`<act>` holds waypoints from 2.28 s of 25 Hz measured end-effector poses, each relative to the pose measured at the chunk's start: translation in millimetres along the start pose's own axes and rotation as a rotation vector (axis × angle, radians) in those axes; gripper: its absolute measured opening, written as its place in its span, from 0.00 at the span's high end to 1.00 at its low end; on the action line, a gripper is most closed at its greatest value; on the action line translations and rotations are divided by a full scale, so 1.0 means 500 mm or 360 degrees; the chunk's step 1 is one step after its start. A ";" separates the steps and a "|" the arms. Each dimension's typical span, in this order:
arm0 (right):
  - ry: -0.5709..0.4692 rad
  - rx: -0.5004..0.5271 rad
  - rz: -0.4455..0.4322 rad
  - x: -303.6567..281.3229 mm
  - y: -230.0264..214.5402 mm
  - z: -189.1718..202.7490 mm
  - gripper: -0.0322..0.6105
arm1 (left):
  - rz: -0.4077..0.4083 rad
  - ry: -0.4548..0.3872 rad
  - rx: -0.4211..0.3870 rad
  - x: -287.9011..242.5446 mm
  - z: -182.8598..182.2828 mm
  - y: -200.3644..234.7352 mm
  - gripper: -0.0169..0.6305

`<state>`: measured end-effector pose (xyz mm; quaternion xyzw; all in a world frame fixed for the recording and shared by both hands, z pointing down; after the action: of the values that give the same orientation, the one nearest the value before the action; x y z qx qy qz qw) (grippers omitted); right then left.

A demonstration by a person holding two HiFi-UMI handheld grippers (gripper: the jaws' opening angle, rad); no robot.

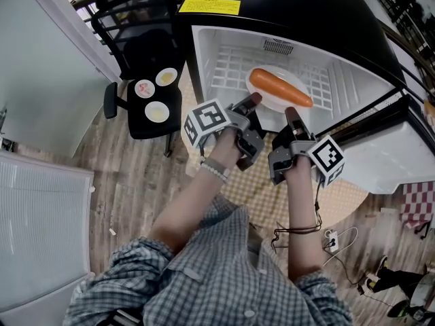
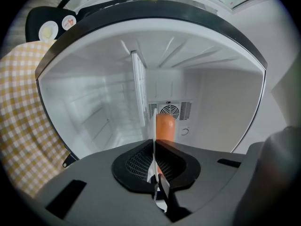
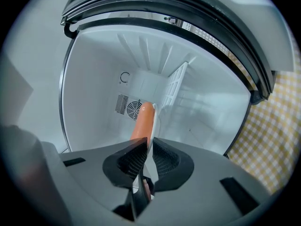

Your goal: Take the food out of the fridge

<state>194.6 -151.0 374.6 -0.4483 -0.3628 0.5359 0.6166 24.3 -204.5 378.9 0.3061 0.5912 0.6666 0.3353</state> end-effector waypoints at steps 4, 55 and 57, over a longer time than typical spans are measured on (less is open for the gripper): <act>0.0006 -0.0001 0.0003 0.015 0.001 0.004 0.90 | 0.0010 0.0002 0.0015 0.011 0.007 0.000 0.95; 0.0213 -0.0012 0.0069 0.209 -0.083 0.123 0.90 | -0.0060 0.0043 0.0066 0.238 0.101 0.115 0.95; 0.0222 -0.0023 0.0080 0.212 -0.096 0.127 0.90 | -0.0069 0.0046 0.0078 0.241 0.107 0.129 0.95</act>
<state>169.1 -37.0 437.3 -0.4980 -0.3116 0.5160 0.6235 -8.8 -80.9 450.4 0.2916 0.6187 0.6489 0.3334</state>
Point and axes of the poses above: the fingertips, and each gripper's own axes: x backward along the fingers, y to its left, z out of its underside, the point moved 7 cm from there along x, backward along the fingers, and after that the axes turned 8 degrees about -y, right-handed, at the moved point
